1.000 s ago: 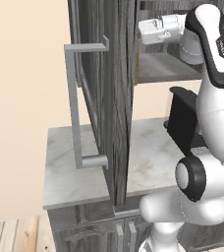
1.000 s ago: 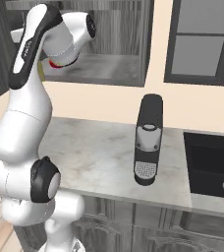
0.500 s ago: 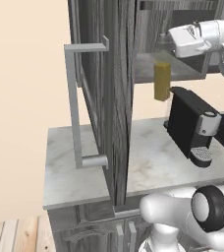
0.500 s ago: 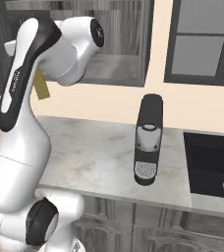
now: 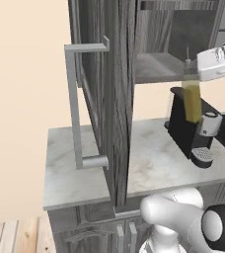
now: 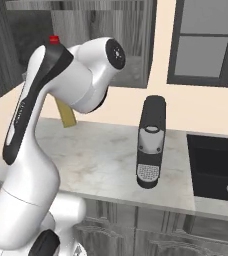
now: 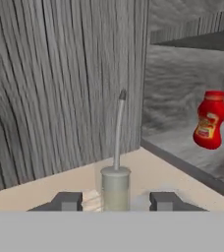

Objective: Take 2 condiments from the cabinet and move them on the counter near the stove.Make sure the condiments are lined up with each other, next to each other.

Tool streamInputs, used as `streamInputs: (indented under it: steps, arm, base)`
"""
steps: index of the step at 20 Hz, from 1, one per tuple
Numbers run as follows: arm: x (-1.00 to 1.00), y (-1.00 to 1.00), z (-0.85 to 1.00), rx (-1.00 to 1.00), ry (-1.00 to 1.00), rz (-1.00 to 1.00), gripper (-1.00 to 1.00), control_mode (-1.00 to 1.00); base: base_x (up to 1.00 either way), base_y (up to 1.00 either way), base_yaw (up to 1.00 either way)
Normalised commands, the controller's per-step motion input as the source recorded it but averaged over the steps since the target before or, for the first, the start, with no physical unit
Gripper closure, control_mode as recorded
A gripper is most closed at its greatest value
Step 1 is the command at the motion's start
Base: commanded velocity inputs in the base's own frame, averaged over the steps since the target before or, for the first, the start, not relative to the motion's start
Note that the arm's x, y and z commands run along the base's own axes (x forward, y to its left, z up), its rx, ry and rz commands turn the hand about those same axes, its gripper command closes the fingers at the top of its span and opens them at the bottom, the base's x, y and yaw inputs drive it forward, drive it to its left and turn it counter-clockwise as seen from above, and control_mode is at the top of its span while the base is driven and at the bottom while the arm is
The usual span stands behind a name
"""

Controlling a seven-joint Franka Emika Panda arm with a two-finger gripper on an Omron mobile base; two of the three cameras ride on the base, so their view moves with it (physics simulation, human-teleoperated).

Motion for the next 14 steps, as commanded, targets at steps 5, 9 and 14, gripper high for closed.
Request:
streamInputs:
  steps: [5, 9, 14]
  arm:
    - [-0.2, -0.26, -0.29, 0.0, 0.26, -0.18, 1.0, -1.0]
    - [-0.12, -0.05, -0.3, 0.06, 0.29, -0.12, 1.0, -1.0]
    - [-0.02, 0.0, -0.33, 0.05, 0.16, -0.05, 1.0, -1.0]
  base:
    - [0.0, 0.0, 0.0]
    - [0.0, 0.0, 0.0]
    - [0.0, 0.0, 0.0]
